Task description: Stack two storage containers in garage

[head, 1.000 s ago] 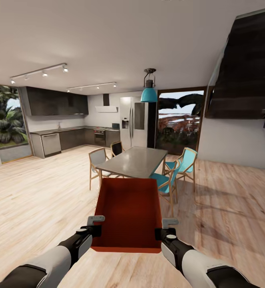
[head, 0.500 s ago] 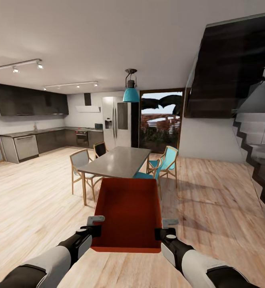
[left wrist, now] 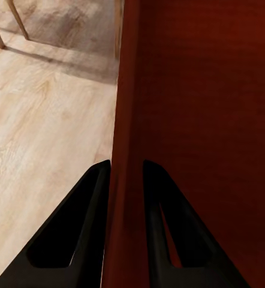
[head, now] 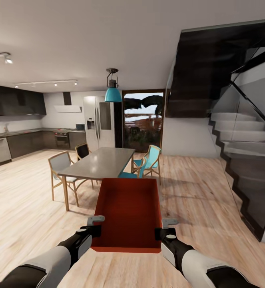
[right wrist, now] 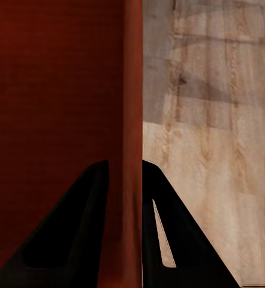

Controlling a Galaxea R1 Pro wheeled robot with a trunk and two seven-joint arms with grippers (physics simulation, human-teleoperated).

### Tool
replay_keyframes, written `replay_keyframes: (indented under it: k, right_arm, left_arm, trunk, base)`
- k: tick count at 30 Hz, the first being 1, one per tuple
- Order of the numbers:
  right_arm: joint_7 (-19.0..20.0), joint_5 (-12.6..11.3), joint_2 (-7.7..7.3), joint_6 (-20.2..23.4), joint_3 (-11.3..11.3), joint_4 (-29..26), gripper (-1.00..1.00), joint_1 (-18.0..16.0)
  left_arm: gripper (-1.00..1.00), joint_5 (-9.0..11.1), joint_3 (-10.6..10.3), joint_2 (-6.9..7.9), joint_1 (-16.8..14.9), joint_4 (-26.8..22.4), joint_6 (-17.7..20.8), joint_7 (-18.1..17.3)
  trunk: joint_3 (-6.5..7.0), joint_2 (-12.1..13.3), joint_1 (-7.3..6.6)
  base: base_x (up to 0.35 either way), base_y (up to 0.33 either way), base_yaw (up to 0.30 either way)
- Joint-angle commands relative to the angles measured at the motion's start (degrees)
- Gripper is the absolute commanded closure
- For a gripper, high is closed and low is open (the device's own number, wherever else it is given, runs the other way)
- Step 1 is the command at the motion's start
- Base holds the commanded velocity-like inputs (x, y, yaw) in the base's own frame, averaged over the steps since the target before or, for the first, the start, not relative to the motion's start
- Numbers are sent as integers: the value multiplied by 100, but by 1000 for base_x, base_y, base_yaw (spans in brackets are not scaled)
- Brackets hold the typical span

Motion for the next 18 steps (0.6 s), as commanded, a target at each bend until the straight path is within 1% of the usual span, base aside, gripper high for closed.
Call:
replay_keyframes:
  k: [1, 18]
  right_arm:
    - [-13, -121, 0, -34, -21, 32, 100, -1]
    - [-10, -121, 1, -29, -21, 32, 100, -1]
  left_arm:
    - [100, -87, 163, -17, -1, -73, 8, 104]
    - [100, -87, 163, -17, -1, -73, 8, 104]
  trunk:
    - [-1, -3, 1]
    - [-1, -3, 1]
  base:
    - [0, 0, -289]
    - [0, 0, -289]
